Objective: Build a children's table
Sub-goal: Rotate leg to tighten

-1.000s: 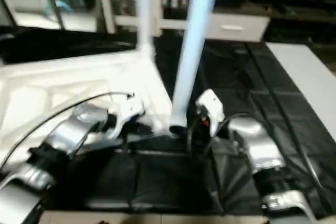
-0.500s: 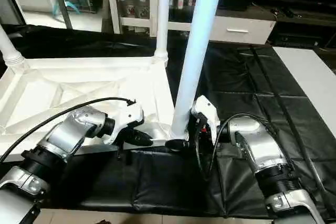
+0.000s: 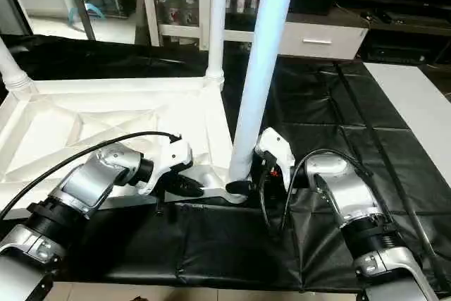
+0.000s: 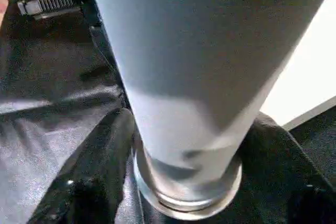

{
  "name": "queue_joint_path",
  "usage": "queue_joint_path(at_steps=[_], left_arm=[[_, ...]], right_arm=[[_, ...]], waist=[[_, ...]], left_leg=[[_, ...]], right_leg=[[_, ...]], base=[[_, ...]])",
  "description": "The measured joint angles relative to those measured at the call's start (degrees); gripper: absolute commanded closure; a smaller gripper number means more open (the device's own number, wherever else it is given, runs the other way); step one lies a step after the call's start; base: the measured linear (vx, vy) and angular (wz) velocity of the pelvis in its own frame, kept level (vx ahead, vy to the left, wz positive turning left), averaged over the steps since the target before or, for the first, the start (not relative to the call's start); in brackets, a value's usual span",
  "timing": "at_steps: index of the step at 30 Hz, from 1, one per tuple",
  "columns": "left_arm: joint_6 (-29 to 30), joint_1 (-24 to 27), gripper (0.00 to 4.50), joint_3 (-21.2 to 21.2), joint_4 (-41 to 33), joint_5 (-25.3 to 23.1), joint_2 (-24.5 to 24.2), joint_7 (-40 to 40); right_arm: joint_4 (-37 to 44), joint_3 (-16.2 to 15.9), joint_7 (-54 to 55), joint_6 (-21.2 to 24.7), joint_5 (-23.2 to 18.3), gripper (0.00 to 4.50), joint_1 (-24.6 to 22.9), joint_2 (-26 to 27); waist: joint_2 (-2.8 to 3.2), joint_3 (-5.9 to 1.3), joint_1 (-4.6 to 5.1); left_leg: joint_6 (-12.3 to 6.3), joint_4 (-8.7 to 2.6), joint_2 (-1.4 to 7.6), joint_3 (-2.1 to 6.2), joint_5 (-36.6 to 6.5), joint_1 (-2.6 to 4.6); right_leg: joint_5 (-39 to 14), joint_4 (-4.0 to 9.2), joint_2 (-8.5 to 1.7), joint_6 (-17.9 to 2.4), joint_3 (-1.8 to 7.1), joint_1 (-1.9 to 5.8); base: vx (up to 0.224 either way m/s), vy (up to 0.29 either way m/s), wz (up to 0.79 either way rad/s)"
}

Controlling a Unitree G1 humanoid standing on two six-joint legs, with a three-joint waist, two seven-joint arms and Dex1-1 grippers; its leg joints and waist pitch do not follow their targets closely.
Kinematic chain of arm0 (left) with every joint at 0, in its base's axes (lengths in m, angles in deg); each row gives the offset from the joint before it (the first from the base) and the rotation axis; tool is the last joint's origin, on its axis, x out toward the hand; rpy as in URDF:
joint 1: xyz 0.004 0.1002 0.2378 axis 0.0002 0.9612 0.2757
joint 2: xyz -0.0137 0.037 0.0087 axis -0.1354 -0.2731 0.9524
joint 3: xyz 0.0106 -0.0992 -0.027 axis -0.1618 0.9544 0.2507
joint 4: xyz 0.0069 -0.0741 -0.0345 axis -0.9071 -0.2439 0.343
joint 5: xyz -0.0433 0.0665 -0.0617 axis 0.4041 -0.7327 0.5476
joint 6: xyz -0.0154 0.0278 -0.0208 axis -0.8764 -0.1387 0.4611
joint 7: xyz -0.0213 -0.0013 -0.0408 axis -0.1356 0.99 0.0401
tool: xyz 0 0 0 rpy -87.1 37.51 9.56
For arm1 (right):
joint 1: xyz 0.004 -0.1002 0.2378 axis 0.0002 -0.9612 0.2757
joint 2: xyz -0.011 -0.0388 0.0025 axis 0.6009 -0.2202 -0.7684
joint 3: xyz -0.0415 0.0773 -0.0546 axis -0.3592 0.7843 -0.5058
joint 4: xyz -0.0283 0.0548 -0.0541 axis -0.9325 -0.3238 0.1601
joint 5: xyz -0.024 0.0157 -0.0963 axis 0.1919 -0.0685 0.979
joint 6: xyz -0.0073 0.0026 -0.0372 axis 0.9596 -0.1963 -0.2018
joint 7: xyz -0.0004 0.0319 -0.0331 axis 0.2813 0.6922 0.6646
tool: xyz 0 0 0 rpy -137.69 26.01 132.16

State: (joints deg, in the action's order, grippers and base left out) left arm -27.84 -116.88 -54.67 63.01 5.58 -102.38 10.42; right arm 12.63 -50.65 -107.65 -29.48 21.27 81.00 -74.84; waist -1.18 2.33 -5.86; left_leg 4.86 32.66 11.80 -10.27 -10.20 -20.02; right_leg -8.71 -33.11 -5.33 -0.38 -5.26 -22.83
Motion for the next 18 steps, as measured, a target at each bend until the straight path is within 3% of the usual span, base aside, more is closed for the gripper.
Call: queue_joint_path(at_steps=[10, 13, 15, 17, 18], left_arm=[[0.02, 0.07, 4.5, 0.07, 0.85, -0.56, 0.46, 1.26], [-0.48, -0.79, 4.5, 0.97, 3.89, -1.56, 2.17, 5.81], [-0.53, -1.83, 4.5, 1.99, 6.27, -2.08, 3.73, 9.67], [-0.3, -2.29, 4.5, 2.84, 7.45, -2.31, 4.84, 11.9], [0.01, -2.43, 4.5, 3.73, 8.33, -2.27, 5.83, 13.44]], right_arm=[[-2.8, -0.93, 0.7, -3.68, 1.3, 2.26, 1.0, 0.54], [-6.13, 1.19, 7.28, -3.97, 2.1, 2.33, 1.46, 3.73], [-7.97, 3.25, 13.11, -3.19, 1.88, 2.36, 1.68, 6.44], [-8.81, 4.52, 16.7, -2.82, 1.76, 2.38, 1.74, 8.04], [-9.32, 5.33, 19.27, -2.06, 1.6, 2.39, 1.96, 9.14]], waist=[[0.02, -0.34, 0.25], [-0.09, -0.38, 0.97], [0.04, -0.29, 1.72], [0.36, -0.14, 2.56], [0.64, -0.01, 3.12]], left_leg=[[0.0, 0.01, 0.0, 0.0, 0.0, 0.09], [0.0, 0.07, -0.04, 0.12, 0.0, 1.02], [0.0, 0.24, -0.04, 0.35, -0.01, 1.02], [-0.02, 0.27, 0.0, 0.76, -0.02, 0.93], [-0.03, 0.25, 0.05, 1.16, -0.02, 0.91]], right_leg=[[-0.02, 0.0, 0.0, 0.04, 0.0, 0.29], [-0.22, 0.06, 0.0, 0.37, -0.07, 0.92], [-0.26, 0.3, -0.02, 0.43, -0.36, 0.95], [-0.27, 1.12, -0.08, 0.45, -1.1, 1.17], [-0.27, 1.86, -0.23, 0.45, -1.93, 1.53]], base=[[0.0, 0.0, 0.0], [0.0, 0.0, 0.0], [-0.057, 0.01, -0.07], [-0.059, 0.032, -0.11], [-0.056, 0.04, -0.12]])
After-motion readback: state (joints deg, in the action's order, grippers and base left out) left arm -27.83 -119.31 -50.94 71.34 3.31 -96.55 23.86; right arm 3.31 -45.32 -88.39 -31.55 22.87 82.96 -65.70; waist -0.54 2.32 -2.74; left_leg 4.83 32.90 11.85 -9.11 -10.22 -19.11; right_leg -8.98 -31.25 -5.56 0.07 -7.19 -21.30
